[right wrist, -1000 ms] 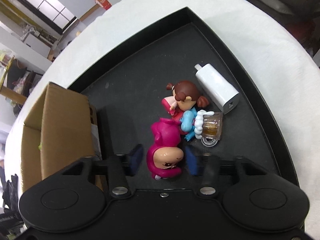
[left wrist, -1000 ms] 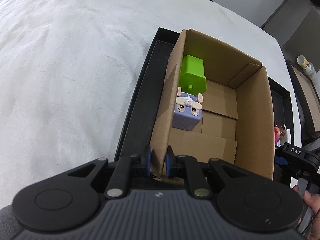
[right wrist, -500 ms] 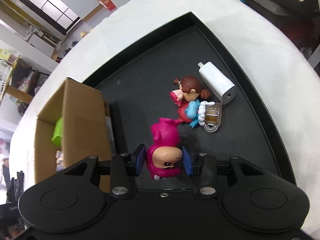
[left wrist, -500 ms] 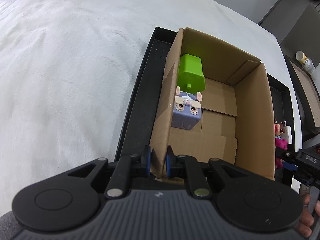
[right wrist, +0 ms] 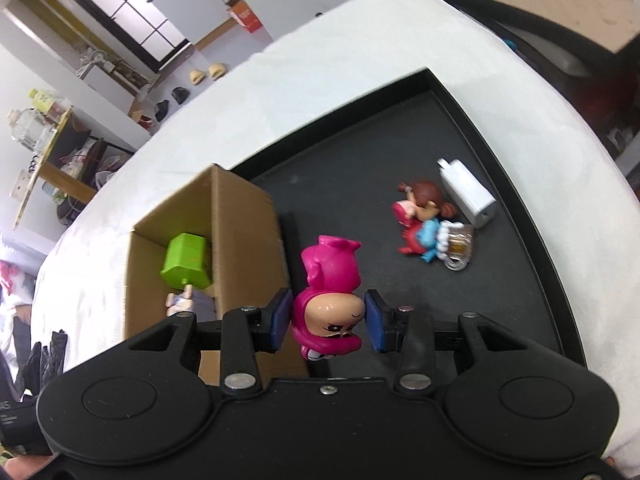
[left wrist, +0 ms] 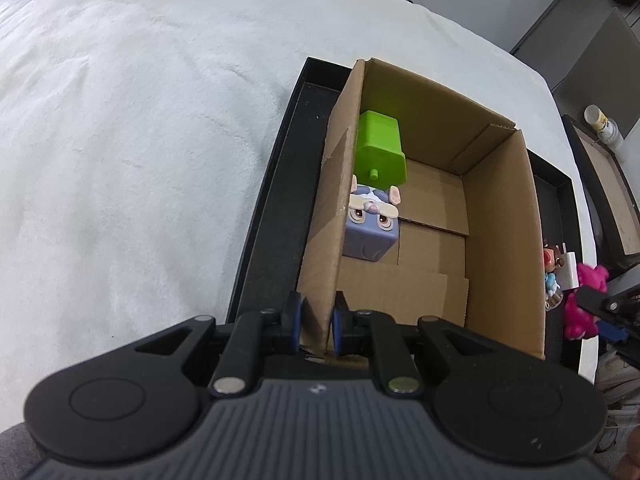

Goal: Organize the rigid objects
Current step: 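Lift the pink doll with the right gripper and carry it over the box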

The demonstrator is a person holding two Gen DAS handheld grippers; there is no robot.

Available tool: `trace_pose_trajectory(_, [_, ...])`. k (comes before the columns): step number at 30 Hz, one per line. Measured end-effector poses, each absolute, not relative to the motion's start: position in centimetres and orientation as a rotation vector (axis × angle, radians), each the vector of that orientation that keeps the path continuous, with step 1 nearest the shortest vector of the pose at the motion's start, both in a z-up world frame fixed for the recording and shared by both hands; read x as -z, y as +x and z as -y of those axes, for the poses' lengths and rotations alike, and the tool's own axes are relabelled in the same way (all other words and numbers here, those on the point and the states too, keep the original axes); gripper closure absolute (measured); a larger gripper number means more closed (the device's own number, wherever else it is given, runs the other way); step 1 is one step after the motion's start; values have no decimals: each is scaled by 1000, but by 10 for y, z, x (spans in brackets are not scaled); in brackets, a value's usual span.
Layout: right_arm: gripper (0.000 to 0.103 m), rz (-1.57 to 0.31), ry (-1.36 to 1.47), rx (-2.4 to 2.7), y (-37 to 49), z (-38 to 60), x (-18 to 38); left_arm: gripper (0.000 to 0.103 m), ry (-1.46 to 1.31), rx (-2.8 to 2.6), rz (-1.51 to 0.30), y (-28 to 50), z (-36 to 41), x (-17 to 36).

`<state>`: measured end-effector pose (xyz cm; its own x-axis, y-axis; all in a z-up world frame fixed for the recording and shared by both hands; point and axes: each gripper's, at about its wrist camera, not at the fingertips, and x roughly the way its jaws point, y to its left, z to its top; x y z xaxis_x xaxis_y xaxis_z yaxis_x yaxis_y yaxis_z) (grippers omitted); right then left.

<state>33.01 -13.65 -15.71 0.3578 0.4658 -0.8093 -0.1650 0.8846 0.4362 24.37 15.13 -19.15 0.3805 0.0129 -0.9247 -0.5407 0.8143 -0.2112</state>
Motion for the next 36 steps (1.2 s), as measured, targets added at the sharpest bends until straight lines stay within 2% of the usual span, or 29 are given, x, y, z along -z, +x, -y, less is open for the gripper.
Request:
trace_pose_trajectory(18, [64, -1060, 266, -461, 323, 98, 119, 88, -581, -343, -1111, 238, -157, 192])
trace_pose_trajectory(36, [64, -1066, 217, -517, 322, 50, 122, 87, -618, -319, -1102, 235, -163, 194])
